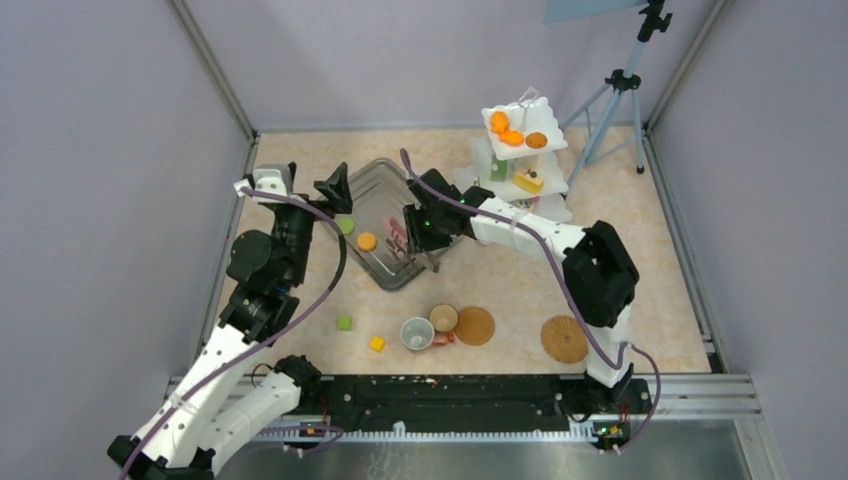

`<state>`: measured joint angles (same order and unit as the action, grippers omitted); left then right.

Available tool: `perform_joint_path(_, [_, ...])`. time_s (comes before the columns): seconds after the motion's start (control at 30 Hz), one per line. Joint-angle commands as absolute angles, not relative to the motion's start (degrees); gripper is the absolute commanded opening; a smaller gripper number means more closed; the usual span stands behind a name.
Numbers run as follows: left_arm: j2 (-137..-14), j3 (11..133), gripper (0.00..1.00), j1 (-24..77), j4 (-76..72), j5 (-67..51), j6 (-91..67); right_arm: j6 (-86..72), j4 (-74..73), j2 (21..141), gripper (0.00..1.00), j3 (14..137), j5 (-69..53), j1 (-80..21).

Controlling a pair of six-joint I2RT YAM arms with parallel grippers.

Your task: Serve the afternoon tea

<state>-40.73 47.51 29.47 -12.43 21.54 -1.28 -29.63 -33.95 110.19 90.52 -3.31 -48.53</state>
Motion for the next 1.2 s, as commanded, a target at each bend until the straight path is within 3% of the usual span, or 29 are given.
perform_joint_path(0.0, [-39.9, 49.0, 0.99, 29.1, -14.5, 21.9, -0.4, -28.4, -36.7, 113.0, 0.4, 96.9, -5.1, -50.4])
perform_joint_path(0.57, [-39.9, 49.0, 0.99, 28.9, -14.5, 21.4, -0.7, -22.2, -42.9, 119.9, 0.43, 106.5, 3.2, -54.8])
perform_joint_path(1.17, [-39.9, 49.0, 0.99, 28.8, -14.4, 21.2, -1.1, -19.4, -37.5, 115.6, 0.42, 103.1, 4.8, -55.9])
